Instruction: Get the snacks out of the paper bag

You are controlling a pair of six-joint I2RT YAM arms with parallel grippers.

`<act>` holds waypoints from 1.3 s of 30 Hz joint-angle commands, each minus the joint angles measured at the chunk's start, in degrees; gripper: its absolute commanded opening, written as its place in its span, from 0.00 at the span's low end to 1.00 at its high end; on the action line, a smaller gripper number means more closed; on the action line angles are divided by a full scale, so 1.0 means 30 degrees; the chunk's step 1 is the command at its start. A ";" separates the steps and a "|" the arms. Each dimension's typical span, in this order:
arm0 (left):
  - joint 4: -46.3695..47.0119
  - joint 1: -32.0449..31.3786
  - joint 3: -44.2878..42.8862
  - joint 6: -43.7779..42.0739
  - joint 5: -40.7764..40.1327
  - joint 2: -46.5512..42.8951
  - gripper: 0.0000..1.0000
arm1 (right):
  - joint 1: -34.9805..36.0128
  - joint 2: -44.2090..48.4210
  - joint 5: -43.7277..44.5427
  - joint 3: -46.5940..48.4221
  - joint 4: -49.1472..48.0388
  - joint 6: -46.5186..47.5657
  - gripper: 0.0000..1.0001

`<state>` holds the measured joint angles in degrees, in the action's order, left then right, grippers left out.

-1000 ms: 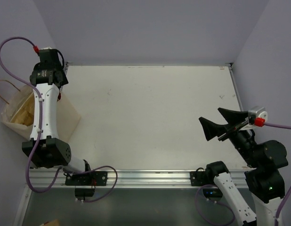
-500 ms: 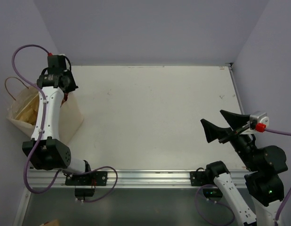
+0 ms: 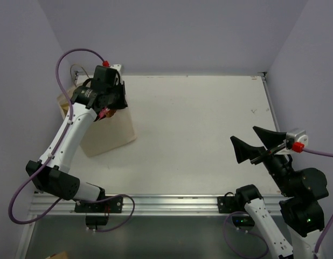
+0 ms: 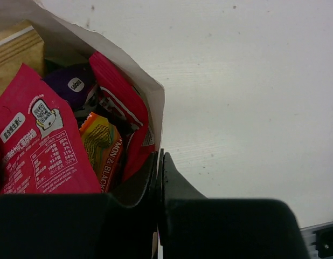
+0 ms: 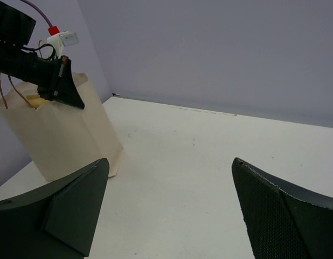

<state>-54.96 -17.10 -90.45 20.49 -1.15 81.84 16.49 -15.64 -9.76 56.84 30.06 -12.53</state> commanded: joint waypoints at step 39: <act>0.6747 0.9158 -0.0699 -1.2483 0.2800 -0.0389 0.87 | 0.1768 -0.0529 -0.2402 -0.0986 -0.0353 0.0487 0.99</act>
<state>-38.98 9.98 -92.95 -10.94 -1.37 79.72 21.08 -17.52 -16.08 54.59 30.39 -11.31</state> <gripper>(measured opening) 0.863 0.990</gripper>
